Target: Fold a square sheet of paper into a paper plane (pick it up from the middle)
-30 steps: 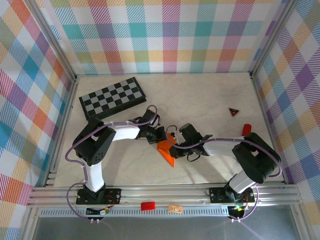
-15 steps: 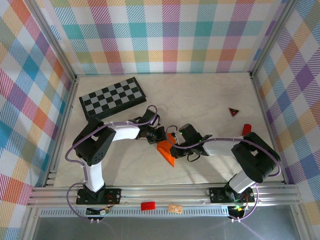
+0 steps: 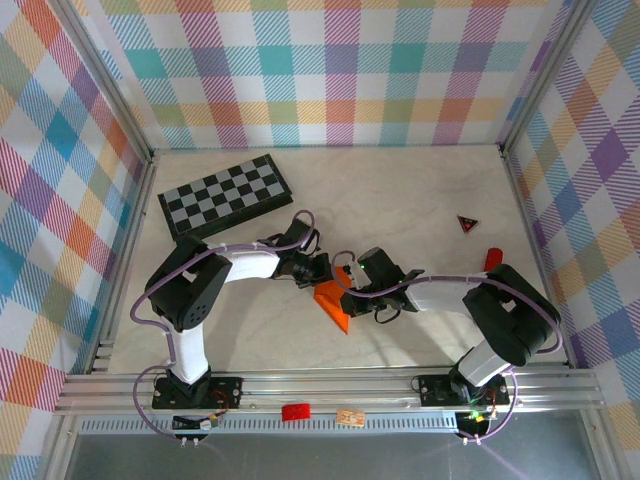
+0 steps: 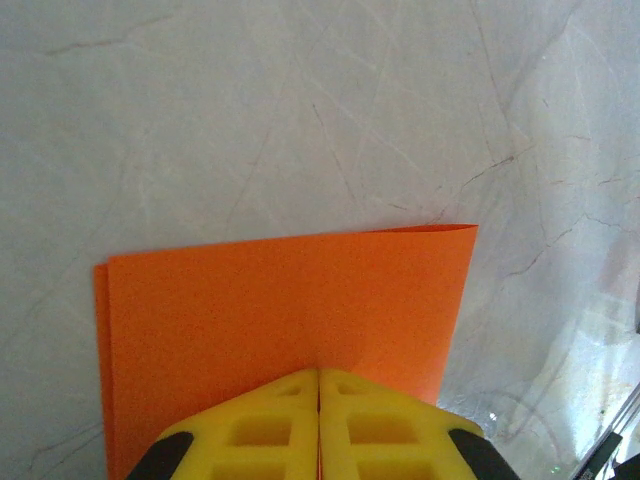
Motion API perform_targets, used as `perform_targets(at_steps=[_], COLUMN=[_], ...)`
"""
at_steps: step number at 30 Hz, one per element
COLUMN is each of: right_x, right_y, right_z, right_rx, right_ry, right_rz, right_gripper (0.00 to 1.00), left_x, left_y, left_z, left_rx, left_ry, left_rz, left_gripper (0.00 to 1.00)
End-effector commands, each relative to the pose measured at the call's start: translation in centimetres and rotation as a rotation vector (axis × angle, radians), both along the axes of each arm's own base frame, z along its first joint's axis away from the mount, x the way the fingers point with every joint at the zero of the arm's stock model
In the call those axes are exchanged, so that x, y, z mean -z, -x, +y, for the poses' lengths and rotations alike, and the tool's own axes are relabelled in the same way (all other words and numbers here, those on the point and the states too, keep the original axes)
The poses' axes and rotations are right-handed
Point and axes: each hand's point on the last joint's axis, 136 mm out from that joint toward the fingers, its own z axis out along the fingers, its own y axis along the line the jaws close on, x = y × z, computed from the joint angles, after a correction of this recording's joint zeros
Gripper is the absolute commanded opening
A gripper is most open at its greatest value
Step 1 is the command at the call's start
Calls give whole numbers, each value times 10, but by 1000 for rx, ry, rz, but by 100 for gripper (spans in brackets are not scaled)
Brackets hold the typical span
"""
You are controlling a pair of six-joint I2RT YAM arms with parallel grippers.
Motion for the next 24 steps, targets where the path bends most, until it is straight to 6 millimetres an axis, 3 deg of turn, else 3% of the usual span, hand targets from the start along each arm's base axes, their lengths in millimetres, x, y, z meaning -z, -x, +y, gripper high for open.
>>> perform_targets(at_steps=[1, 24], right_x=[-7, 2], right_y=[-2, -4], right_z=[-1, -1], right_rx=[3, 12], right_ry=[-2, 17], right_rz=[-9, 5], right_gripper=[7, 7], left_x=[19, 18], left_y=[16, 16], left_z=[20, 19], left_rx=[-11, -13], left_ry=[-92, -89], left_rz=[53, 49], left_gripper=[9, 9])
